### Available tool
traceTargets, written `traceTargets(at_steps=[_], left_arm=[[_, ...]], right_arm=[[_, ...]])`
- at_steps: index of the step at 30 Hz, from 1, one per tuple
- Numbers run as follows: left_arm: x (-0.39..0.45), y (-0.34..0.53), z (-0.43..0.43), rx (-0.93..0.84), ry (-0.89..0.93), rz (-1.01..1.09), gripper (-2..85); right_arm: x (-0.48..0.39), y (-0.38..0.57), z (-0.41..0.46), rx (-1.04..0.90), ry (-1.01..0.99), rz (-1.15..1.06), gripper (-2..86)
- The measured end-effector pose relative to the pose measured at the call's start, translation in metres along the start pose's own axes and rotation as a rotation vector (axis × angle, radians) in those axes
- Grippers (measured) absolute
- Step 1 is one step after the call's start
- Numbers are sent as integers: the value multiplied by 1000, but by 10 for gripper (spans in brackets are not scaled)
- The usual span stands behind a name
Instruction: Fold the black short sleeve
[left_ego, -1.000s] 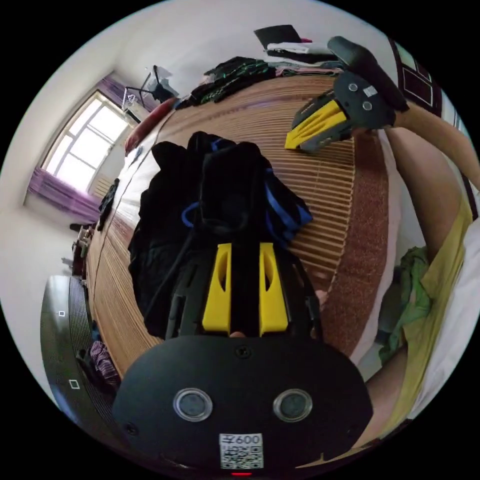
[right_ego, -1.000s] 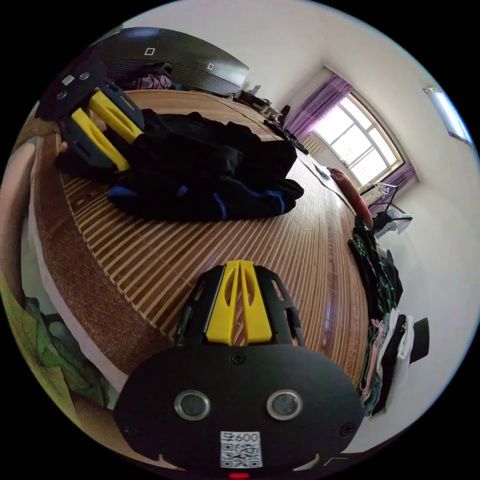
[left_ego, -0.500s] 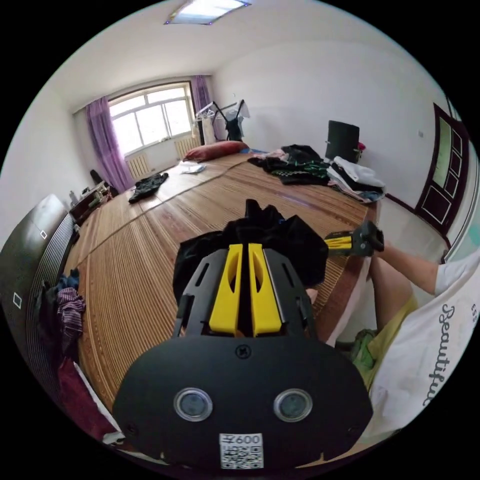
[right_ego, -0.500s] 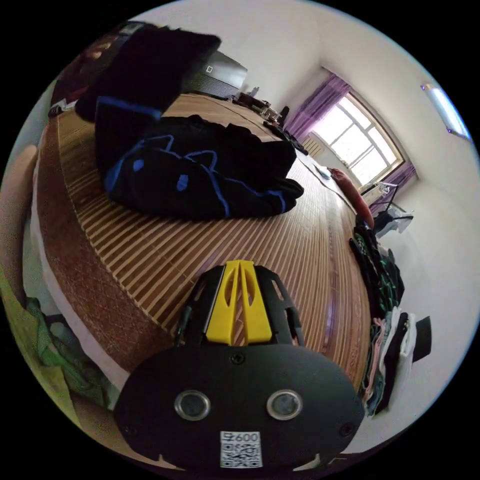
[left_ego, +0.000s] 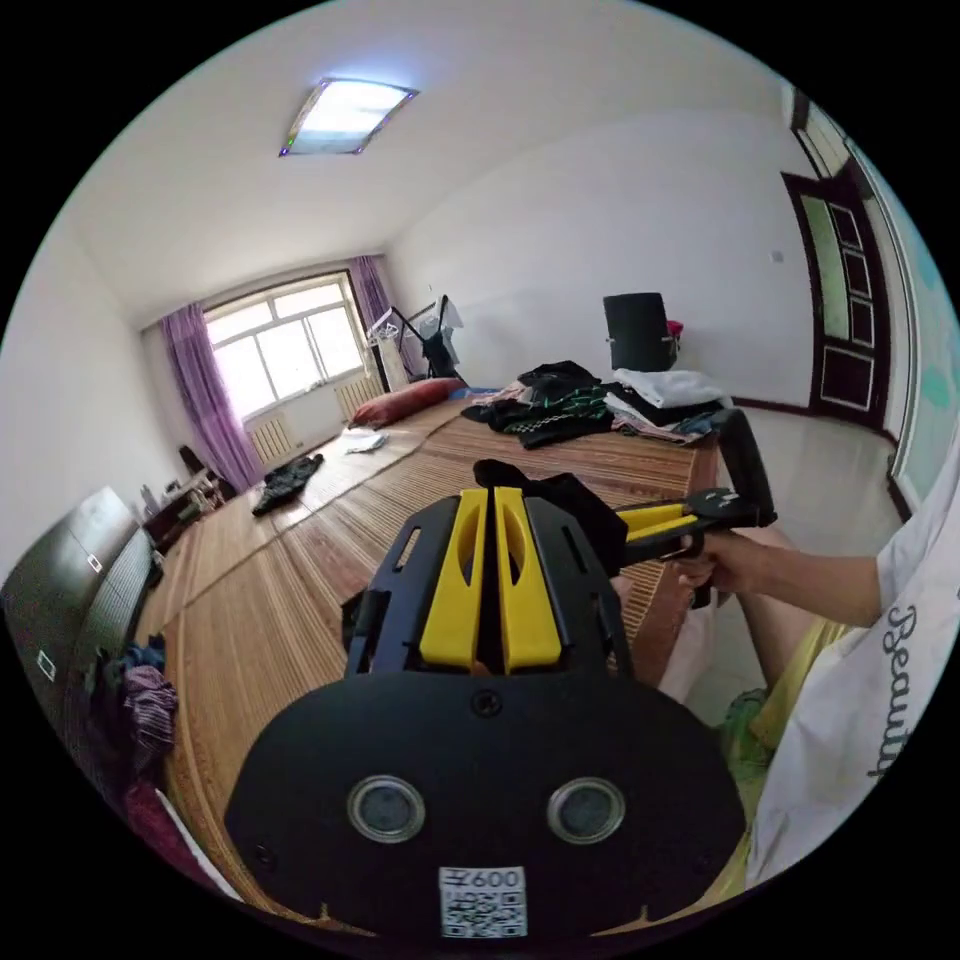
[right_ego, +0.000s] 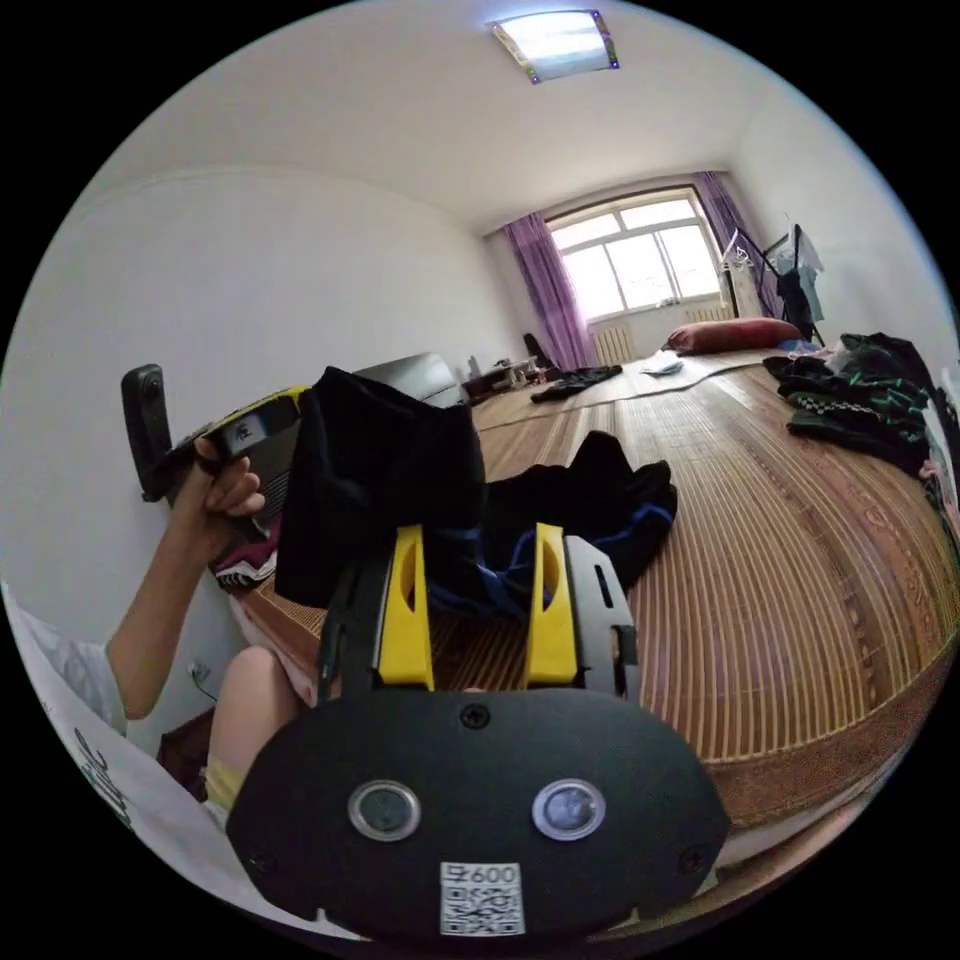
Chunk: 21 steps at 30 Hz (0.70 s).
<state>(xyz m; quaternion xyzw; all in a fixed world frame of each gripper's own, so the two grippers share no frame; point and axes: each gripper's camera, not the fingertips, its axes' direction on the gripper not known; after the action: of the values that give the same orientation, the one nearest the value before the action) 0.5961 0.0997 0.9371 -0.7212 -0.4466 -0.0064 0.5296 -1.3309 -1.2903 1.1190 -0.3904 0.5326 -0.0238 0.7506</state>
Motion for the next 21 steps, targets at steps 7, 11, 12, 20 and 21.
traceTargets(at_steps=[7,11,12,20,21], left_arm=[[30,61,7,17,22,118,21],[31,112,8,-157,-214,195,18],[27,119,6,-162,-228,184,18],[5,164,19,-144,-87,-46,143],[10,163,26,-146,-63,-45,160]], right_arm=[[9,-14,-9,118,5,62,-2],[50,-26,-61,250,159,262,-8],[47,-30,-65,250,226,258,-8],[-50,-72,-94,337,175,16,-8],[-61,-74,-92,334,149,-2,-8]])
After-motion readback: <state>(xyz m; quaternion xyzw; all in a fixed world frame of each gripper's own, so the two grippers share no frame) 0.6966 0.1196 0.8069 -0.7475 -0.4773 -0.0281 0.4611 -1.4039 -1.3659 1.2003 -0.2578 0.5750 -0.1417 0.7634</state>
